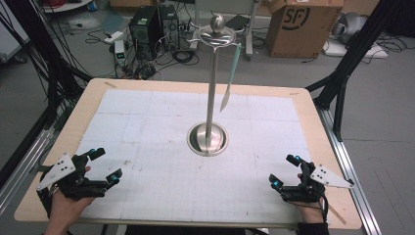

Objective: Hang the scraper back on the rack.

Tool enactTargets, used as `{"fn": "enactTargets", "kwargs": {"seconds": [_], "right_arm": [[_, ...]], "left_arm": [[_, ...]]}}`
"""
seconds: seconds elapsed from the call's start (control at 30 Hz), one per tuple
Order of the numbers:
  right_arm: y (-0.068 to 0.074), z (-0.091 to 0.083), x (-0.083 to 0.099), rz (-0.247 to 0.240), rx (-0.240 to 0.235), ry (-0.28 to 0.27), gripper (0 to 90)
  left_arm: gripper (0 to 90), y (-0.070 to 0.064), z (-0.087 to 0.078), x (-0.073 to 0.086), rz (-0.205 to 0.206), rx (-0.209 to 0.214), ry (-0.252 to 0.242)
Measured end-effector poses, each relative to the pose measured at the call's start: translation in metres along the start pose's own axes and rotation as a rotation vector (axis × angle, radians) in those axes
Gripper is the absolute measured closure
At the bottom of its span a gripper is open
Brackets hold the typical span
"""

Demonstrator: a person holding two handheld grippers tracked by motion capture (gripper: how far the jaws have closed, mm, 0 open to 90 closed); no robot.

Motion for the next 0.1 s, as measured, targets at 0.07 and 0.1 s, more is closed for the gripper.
{"fn": "enactTargets", "kwargs": {"seconds": [0.07, 0.1], "right_arm": [[-0.0002, 0.0024, 0.0008, -0.015, 0.002, 0.009, 0.2], [0.0008, 0.0039, 0.0019, -0.021, -0.002, 0.022, 0.2]], "left_arm": [[2.3, -0.003, 0.001, 0.001, 0.001, 0.013, 0.007], [2.2, -0.0038, 0.0011, 0.0013, 0.0, 0.017, 0.008]]}}
Point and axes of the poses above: each handheld gripper's, and its own axes: z roughly forward along the jaws, x roughly out of its underside, y roughly to its left, the point moved 7 cm from there along z, roughly forward along the jaws, and after that the axes turned 5 degrees about -y, right-handed, at the moved point
